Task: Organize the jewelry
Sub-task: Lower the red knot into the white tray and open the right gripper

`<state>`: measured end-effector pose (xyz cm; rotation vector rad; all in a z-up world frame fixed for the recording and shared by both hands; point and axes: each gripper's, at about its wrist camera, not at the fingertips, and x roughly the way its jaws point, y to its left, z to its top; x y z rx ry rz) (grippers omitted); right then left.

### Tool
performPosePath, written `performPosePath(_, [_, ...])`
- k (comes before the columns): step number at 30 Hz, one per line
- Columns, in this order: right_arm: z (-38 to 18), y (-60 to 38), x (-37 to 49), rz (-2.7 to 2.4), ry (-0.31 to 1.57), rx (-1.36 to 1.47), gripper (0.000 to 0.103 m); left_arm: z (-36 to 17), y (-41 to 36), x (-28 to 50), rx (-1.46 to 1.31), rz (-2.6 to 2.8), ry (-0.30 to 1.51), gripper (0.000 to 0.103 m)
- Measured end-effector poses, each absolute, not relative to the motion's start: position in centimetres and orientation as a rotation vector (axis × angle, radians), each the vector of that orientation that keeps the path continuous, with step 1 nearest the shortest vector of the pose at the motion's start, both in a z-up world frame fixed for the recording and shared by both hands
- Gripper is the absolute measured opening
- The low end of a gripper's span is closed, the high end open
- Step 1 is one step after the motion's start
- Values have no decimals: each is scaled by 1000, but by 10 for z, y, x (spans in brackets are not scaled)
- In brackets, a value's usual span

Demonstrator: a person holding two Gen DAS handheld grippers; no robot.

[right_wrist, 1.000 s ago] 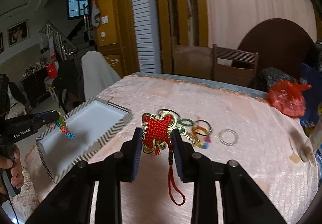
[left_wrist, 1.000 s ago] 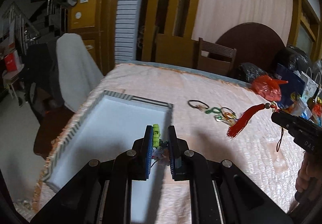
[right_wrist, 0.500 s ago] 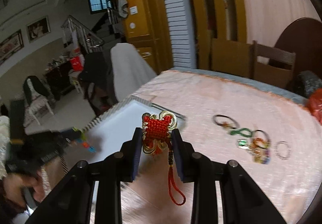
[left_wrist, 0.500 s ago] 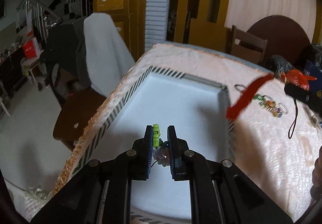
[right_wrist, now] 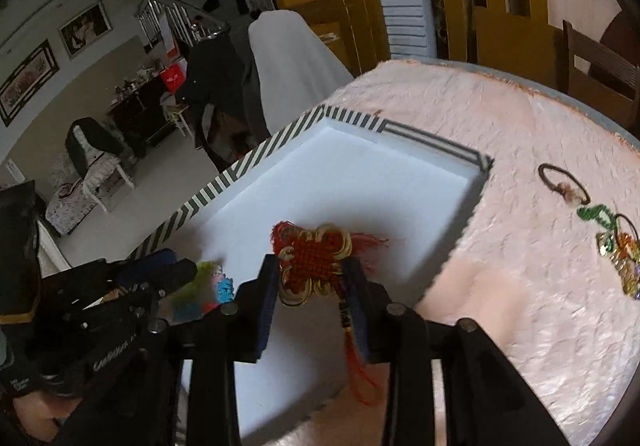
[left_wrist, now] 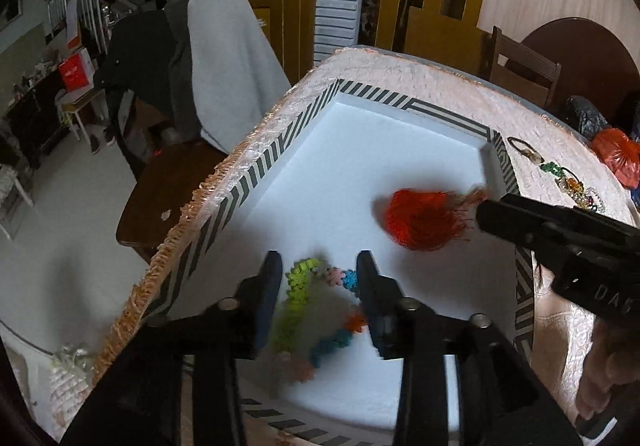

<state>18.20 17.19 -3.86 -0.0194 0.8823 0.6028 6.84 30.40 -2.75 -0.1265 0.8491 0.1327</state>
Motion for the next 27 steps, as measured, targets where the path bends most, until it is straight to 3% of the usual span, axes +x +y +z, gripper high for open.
performPosePath(3, [-44,181,179,609,885,-21,47,-30,306,66,-133,130,854,22])
performPosePath(13, [-29,154,163,610,853,-44,50,-15,302,59,-131,133,826,23])
performPosePath(18, [-17,81,157,522,827,-57,52,3,281,63,-113,105,788,33])
performPosePath(27, [-26,-103,136,260,887,-86,52,17,181,94,-70,-62,766,33])
